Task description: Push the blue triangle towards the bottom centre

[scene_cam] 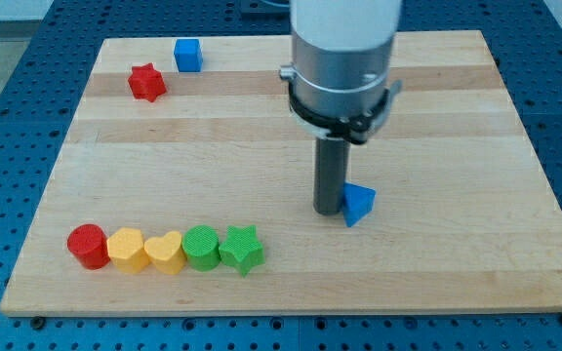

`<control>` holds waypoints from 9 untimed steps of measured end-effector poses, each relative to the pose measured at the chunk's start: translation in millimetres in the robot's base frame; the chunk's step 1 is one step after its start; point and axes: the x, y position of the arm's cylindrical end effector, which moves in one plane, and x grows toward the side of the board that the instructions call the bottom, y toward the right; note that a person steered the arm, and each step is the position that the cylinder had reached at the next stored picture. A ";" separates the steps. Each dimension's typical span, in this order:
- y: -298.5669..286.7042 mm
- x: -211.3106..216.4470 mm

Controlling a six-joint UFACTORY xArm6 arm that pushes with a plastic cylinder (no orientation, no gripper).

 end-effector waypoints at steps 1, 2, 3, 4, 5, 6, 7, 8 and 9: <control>-13.3 -7.9; -7.5 -46.6; 40.8 -57.3; 62.8 -21.7; 58.2 26.2; 45.8 44.9; 62.7 35.4; 84.4 3.5; 63.1 -11.2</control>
